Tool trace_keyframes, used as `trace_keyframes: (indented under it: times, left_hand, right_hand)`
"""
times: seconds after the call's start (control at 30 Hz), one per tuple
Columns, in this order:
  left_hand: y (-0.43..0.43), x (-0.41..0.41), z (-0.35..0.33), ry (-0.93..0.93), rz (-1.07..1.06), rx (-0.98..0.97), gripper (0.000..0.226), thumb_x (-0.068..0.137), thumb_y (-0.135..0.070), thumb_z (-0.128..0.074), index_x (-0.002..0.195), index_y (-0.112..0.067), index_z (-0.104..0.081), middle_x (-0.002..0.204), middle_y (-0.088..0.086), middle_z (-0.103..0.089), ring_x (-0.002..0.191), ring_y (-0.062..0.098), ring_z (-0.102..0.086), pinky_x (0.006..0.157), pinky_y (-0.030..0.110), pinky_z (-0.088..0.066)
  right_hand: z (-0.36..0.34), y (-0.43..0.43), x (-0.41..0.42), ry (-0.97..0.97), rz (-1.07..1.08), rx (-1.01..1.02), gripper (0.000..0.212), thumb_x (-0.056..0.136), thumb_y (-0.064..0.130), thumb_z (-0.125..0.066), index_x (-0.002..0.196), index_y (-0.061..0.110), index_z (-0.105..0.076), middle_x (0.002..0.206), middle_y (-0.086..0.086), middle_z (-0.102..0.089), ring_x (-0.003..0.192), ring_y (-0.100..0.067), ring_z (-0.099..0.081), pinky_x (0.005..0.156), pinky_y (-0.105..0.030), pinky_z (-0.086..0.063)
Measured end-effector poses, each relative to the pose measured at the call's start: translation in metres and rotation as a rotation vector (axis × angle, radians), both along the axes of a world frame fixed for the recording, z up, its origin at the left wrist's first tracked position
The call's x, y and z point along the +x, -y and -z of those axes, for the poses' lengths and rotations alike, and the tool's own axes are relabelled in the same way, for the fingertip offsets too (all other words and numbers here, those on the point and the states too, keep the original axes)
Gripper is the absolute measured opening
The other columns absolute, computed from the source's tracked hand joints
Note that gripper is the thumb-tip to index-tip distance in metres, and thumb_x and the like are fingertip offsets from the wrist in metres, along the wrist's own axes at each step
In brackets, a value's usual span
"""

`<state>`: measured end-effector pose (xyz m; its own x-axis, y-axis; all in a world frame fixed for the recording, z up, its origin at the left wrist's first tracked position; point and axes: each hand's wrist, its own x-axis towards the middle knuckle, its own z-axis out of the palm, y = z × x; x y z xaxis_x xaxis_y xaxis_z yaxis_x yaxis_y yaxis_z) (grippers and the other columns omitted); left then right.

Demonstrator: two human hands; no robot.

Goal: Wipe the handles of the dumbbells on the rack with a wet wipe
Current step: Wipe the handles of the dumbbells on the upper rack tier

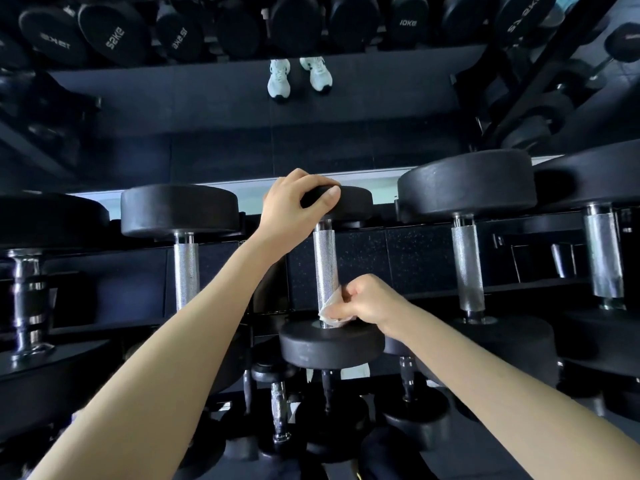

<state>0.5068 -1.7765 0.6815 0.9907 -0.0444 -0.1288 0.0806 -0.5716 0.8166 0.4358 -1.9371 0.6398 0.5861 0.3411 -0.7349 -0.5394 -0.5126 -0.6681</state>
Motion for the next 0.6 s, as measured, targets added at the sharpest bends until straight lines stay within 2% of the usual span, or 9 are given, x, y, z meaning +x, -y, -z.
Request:
trace_keyframes:
  times: [0.07,0.13,0.27,0.37,0.47,0.5,0.57,0.6]
  left_hand:
    - [0.002,0.000,-0.001,0.006,-0.002,0.011,0.032,0.086,-0.047,-0.047,0.105,-0.032,-0.068,0.095,-0.013,-0.055,0.103,0.016,-0.049,0.100,0.044,-0.038]
    - [0.001,0.000,-0.001,-0.004,-0.004,0.002,0.033,0.085,-0.048,-0.046,0.105,-0.032,-0.068,0.096,-0.013,-0.055,0.105,0.015,-0.049,0.100,0.045,-0.037]
    - [-0.003,0.001,0.001,-0.015,-0.006,-0.056,0.029,0.084,-0.047,-0.051,0.102,-0.032,-0.068,0.092,-0.017,-0.055,0.105,0.016,-0.052,0.098,0.045,-0.041]
    - [-0.002,0.001,0.000,0.001,-0.026,-0.084,0.026,0.082,-0.046,-0.053,0.099,-0.034,-0.069,0.091,-0.016,-0.056,0.104,0.015,-0.054,0.096,0.044,-0.042]
    - [0.000,0.001,0.001,0.004,-0.036,-0.076,0.028,0.082,-0.045,-0.054,0.100,-0.031,-0.070,0.093,-0.013,-0.058,0.103,0.016,-0.055,0.095,0.044,-0.043]
    - [0.000,0.001,0.001,0.005,-0.041,-0.073,0.028,0.082,-0.045,-0.054,0.100,-0.031,-0.070,0.092,-0.013,-0.058,0.102,0.016,-0.056,0.095,0.044,-0.044]
    - [-0.001,0.002,0.002,0.013,-0.047,-0.066,0.029,0.082,-0.046,-0.054,0.100,-0.031,-0.070,0.090,-0.015,-0.057,0.101,0.016,-0.056,0.094,0.044,-0.043]
    - [0.000,0.002,0.003,0.013,-0.049,-0.061,0.029,0.082,-0.046,-0.053,0.100,-0.031,-0.070,0.089,-0.016,-0.057,0.101,0.015,-0.056,0.094,0.044,-0.043]
  right_hand:
    - [0.006,0.007,0.004,-0.108,0.037,0.156,0.007,0.079,0.005,-0.072,0.075,0.009,-0.068,0.067,0.006,-0.067,0.065,-0.004,-0.059,0.062,-0.012,-0.044]
    - [0.014,0.007,0.007,-0.165,0.130,0.264,0.006,0.083,0.001,-0.066,0.080,0.006,-0.068,0.070,0.004,-0.068,0.070,-0.006,-0.060,0.066,-0.013,-0.045]
    - [0.016,-0.004,0.012,-0.274,0.509,0.445,0.010,0.086,-0.003,-0.057,0.087,0.003,-0.066,0.075,-0.002,-0.069,0.072,-0.012,-0.064,0.066,-0.023,-0.051]
    - [0.013,-0.016,0.025,-0.250,0.727,0.510,0.012,0.084,-0.004,-0.059,0.091,0.002,-0.067,0.087,-0.010,-0.069,0.081,-0.019,-0.066,0.076,-0.029,-0.053]
    - [0.003,-0.029,0.043,-0.106,0.837,0.462,0.020,0.078,-0.007,-0.066,0.097,-0.004,-0.066,0.094,-0.014,-0.069,0.086,-0.022,-0.066,0.085,-0.033,-0.053]
    - [0.000,-0.034,0.047,-0.052,0.855,0.402,0.024,0.075,-0.005,-0.070,0.099,-0.004,-0.066,0.094,-0.014,-0.070,0.086,-0.020,-0.067,0.083,-0.030,-0.053]
    - [-0.002,-0.048,0.051,0.084,0.859,0.230,0.024,0.073,0.000,-0.075,0.095,-0.003,-0.068,0.087,-0.010,-0.071,0.076,-0.010,-0.068,0.068,-0.019,-0.052]
    - [-0.004,-0.056,0.051,0.162,0.852,0.121,0.021,0.073,0.003,-0.076,0.091,-0.003,-0.068,0.084,-0.009,-0.071,0.073,-0.009,-0.068,0.066,-0.019,-0.051]
